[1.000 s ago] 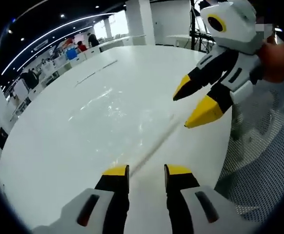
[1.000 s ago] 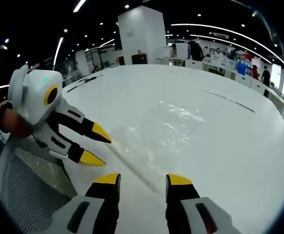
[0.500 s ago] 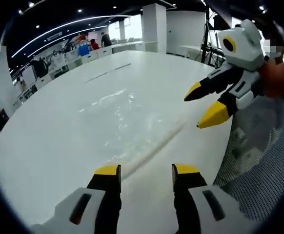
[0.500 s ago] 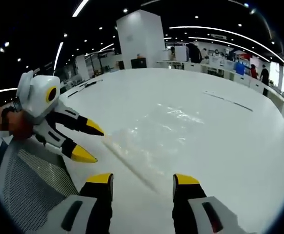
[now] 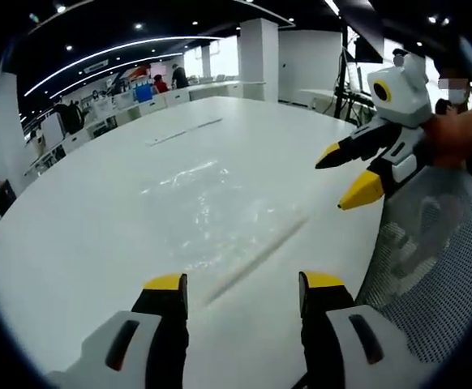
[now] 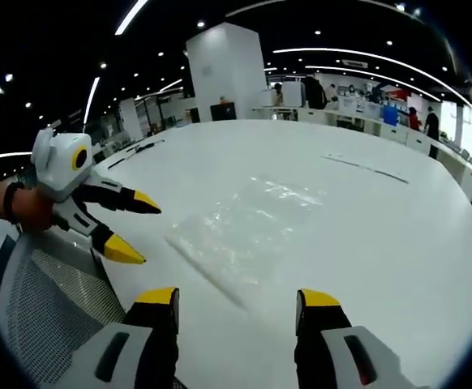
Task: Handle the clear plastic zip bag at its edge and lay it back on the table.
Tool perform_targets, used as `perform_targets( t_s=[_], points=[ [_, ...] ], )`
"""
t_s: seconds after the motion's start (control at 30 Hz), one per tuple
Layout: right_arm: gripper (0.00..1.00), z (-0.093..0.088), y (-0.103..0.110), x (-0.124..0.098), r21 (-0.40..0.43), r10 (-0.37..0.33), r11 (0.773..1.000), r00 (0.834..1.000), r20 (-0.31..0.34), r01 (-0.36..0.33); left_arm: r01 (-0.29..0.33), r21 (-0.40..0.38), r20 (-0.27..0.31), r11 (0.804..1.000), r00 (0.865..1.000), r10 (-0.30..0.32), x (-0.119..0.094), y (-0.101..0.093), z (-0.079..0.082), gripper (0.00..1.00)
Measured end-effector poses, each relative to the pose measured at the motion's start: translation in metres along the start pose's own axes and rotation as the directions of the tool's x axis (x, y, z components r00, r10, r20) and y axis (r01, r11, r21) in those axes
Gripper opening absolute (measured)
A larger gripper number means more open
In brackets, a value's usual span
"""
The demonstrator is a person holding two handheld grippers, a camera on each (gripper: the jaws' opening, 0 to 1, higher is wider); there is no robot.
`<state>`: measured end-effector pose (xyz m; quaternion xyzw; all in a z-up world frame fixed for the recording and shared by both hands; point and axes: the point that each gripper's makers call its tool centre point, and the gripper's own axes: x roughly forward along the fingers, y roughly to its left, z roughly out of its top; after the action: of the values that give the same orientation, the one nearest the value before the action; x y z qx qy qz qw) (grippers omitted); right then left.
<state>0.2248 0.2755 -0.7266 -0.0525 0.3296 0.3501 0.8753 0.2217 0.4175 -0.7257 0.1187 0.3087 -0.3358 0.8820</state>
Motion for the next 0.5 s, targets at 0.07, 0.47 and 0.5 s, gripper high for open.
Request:
perform_targets(
  t_s=[0.07,0.47,0.5],
  points=[
    [0.57,0.001,-0.002,-0.002,0.007,-0.005,1.000,1.000,0.007,0.005,-0.005,-0.011,0.006,1.000,1.000,0.005,0.000,0.003,0.001,0.54],
    [0.59,0.001,-0.012,-0.015,0.024,-0.026,0.999,0.999,0.024,0.025,-0.024,-0.060,0.029,0.998,0.999,0.026,-0.004,0.011,0.001,0.55],
    [0.59,0.001,-0.013,-0.016,0.029,-0.027,0.999,0.999,0.027,0.027,-0.024,-0.065,0.030,0.998,0.999,0.026,-0.004,0.011,0.001,0.55]
  ],
)
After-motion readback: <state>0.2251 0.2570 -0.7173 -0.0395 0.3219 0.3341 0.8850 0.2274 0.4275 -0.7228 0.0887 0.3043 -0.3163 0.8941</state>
